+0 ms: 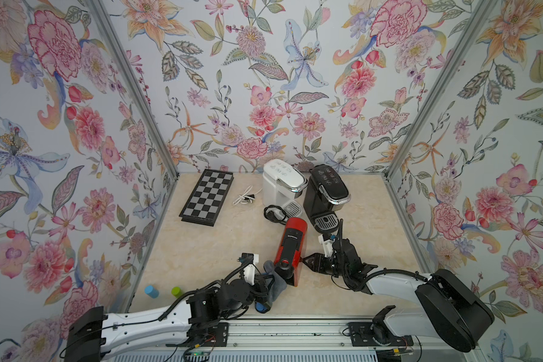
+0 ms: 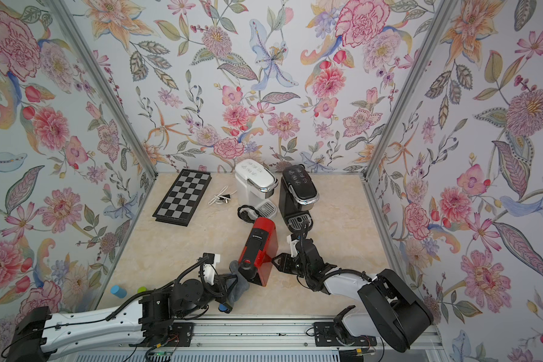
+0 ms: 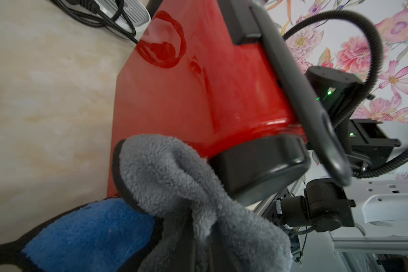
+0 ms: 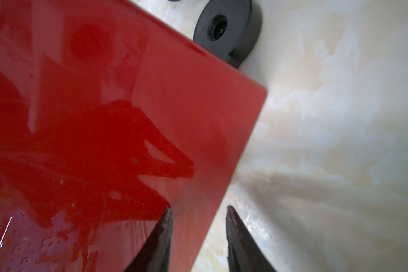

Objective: Wipe the surface of a coffee machine
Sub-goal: Wipe the dirt from the surface of the coffee machine.

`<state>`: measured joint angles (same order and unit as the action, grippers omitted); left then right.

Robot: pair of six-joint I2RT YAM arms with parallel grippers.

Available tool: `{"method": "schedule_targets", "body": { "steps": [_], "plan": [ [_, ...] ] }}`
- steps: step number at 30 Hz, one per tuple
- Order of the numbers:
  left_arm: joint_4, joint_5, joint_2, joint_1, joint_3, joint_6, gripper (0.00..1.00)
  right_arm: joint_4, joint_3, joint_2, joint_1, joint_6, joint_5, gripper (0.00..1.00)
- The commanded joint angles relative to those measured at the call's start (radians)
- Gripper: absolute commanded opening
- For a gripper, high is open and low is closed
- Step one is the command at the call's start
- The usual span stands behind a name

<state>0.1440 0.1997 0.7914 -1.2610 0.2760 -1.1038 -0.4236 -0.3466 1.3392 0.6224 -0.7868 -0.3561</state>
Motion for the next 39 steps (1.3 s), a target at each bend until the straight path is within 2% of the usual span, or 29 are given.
{"method": "schedule_targets", "body": {
  "steps": [1,3,6,10,15,20,22,26,31,39],
  "plan": [
    [0.068,-0.044,0.093,-0.027,0.049,0.030,0.00,-0.109,-0.058,0.003,0.043,-0.014,-0.064,0.39],
    [0.180,-0.009,0.139,-0.028,0.038,0.031,0.00,-0.109,-0.057,0.000,0.048,-0.014,-0.063,0.39],
    [0.332,0.121,0.192,-0.026,0.013,0.040,0.00,-0.109,-0.054,-0.004,0.050,-0.012,-0.063,0.39],
    [0.617,0.277,0.290,-0.024,-0.059,0.049,0.00,-0.107,-0.054,-0.008,0.048,-0.010,-0.067,0.39],
    [0.736,0.394,0.428,-0.017,-0.042,0.104,0.00,-0.109,-0.051,-0.016,0.045,-0.008,-0.070,0.39],
    [0.893,0.457,0.473,0.006,-0.091,0.166,0.00,-0.116,-0.037,-0.024,0.037,-0.008,-0.071,0.39],
    [0.957,0.445,0.485,0.031,-0.107,0.178,0.00,-0.124,-0.032,-0.023,0.034,-0.010,-0.072,0.39],
    [1.055,0.334,0.514,0.084,-0.107,0.208,0.00,-0.131,-0.031,-0.011,0.033,-0.011,-0.081,0.39],
    [1.102,0.266,0.535,0.084,-0.083,0.274,0.00,-0.138,-0.035,0.005,0.033,-0.011,-0.082,0.39],
    [1.355,0.261,0.595,0.087,-0.171,0.307,0.00,-0.165,-0.041,0.051,0.032,-0.015,-0.098,0.39]
  ]
}}
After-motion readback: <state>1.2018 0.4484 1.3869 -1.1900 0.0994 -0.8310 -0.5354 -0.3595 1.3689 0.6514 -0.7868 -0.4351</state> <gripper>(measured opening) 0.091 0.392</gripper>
